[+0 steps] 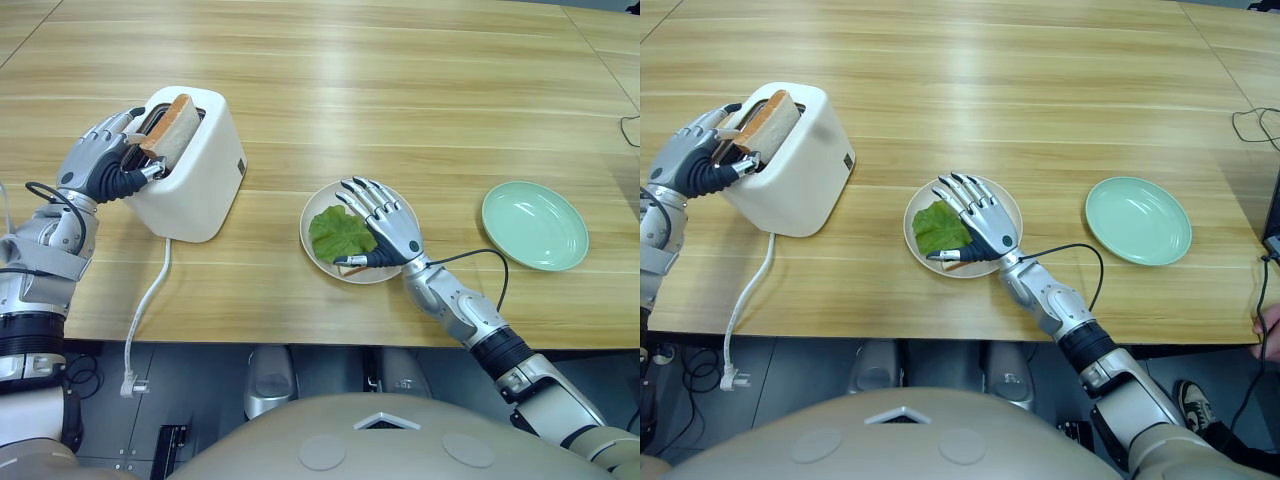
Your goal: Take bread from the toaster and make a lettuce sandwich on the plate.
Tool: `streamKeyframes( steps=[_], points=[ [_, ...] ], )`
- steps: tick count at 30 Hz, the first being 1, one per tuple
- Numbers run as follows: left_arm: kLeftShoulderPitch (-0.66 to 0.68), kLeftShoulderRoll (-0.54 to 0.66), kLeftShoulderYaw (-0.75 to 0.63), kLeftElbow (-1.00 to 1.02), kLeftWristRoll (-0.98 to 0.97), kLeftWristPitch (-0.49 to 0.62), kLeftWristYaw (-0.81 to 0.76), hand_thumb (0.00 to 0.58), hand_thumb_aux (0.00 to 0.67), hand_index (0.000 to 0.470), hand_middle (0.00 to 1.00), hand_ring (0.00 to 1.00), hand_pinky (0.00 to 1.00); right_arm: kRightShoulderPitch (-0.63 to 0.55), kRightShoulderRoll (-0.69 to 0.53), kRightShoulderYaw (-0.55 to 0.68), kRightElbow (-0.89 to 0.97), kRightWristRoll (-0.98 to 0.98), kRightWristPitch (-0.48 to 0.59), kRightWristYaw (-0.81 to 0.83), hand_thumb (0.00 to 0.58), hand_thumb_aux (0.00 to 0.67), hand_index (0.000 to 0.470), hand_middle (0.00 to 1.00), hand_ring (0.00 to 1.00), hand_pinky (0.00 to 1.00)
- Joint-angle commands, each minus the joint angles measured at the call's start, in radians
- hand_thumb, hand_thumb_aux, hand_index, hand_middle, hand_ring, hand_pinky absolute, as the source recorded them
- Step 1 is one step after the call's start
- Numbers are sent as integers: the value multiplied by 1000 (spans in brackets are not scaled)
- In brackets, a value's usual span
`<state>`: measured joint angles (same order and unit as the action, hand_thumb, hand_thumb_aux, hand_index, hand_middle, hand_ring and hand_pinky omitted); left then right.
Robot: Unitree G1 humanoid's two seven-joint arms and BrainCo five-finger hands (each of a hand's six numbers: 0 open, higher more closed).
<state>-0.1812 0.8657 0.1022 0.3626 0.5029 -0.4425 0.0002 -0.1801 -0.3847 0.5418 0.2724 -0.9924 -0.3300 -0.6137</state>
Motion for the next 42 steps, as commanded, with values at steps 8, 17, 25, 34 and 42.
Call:
streamKeyframes(
  steps=[8, 17, 25, 34, 42],
  points=[
    [-19, -39, -30, 43, -50, 29, -46, 580, 665, 456, 0, 0, 0, 4, -1, -3, 0, -6, 3, -3, 0, 0, 0, 0, 0, 0],
    [-38, -56, -41, 97, -56, 31, -45, 580, 670, 460, 0, 0, 0, 11, -3, -3, -7, -4, 0, -1, 0, 0, 0, 0, 0, 0],
    [-40, -61, -50, 119, -58, 20, -39, 577, 625, 429, 0, 0, 0, 14, -2, -1, -6, -4, -3, -1, 0, 0, 0, 0, 0, 0],
    [-30, -64, -51, 126, -57, 16, -27, 472, 381, 262, 0, 0, 0, 20, -3, 0, -8, -5, -5, -1, 0, 0, 0, 0, 0, 0],
    [-14, -36, -15, 97, -52, 22, 18, 0, 0, 0, 0, 0, 0, 28, -4, 0, -14, -5, -6, 2, 0, 0, 0, 0, 0, 0]
  ],
)
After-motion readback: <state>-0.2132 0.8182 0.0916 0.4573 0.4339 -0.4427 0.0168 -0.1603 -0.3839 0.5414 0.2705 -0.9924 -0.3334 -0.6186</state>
